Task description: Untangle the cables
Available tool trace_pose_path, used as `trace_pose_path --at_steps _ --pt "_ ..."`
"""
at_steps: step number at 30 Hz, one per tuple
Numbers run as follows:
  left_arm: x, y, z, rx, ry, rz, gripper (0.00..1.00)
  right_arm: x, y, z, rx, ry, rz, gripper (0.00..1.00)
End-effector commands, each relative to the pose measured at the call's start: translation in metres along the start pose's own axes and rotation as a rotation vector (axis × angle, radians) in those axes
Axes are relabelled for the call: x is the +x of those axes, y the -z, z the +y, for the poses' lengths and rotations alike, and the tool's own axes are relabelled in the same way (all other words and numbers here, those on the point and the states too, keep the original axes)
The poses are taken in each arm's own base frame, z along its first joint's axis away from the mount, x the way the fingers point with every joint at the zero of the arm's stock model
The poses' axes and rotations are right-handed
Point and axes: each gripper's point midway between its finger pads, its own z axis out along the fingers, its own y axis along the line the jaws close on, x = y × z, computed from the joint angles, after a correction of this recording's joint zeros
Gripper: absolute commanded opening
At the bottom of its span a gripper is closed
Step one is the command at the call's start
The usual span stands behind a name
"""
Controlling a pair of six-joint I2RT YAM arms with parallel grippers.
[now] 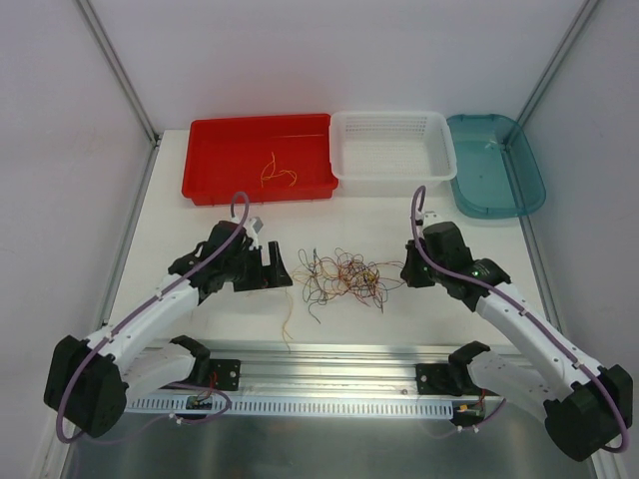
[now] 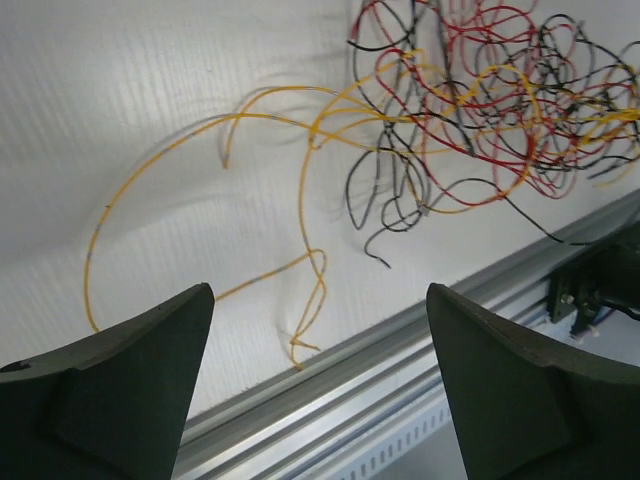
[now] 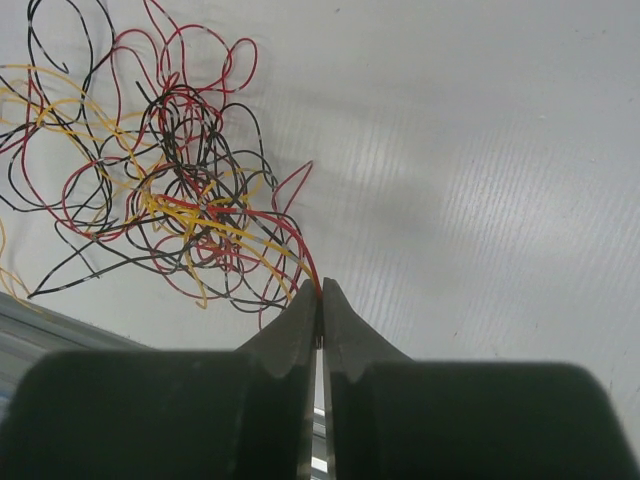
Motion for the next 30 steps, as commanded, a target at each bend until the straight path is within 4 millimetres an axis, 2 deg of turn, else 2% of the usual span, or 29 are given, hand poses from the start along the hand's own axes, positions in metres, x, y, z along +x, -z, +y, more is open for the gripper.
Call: trace_pose_path --at_steps 1,4,8,10,11,13,15,23,25,30 --pt "-0.003 0.02 -0.031 0.121 -0.029 -0.053 0.9 0.01 0.001 0.004 -0.041 0.079 0.032 0.05" --pt "-0.006 0.024 -0.039 0.138 -0.088 -0.067 0.92 0.01 0.0 0.002 -0.031 0.079 0.027 0.05" --pt "-0.019 0.017 -0.036 0.07 -0.13 -0.09 0.83 0.012 -0.001 0.008 -0.069 0.082 0.017 0.05" --pt "-0.025 0.006 -0.024 -0.009 -0.141 -0.093 0.79 0.01 0.0 0.011 -0.088 0.084 0.003 0.06" --pt "-0.03 0.003 -0.023 -0.028 -0.154 -0.098 0.73 0.01 0.001 0.014 -0.099 0.085 -0.003 0.05" --pt "-0.034 -0.008 -0.013 -0.09 -0.155 -0.085 0.68 0.008 0.002 0.015 -0.109 0.083 -0.016 0.05" --pt "-0.037 -0.018 -0.011 -0.109 -0.162 -0.068 0.64 0.007 0.004 0.018 -0.122 0.086 -0.023 0.05" --pt "-0.051 -0.05 -0.029 -0.055 -0.24 -0.043 0.58 0.005 0.002 0.025 -0.153 0.085 -0.029 0.05" --pt "-0.047 -0.061 -0.028 -0.059 -0.262 -0.012 0.57 0.005 0.001 0.025 -0.157 0.081 -0.033 0.05" --pt "-0.042 -0.085 -0.03 -0.047 -0.301 0.042 0.47 0.006 -0.003 0.028 -0.166 0.08 -0.021 0.05"
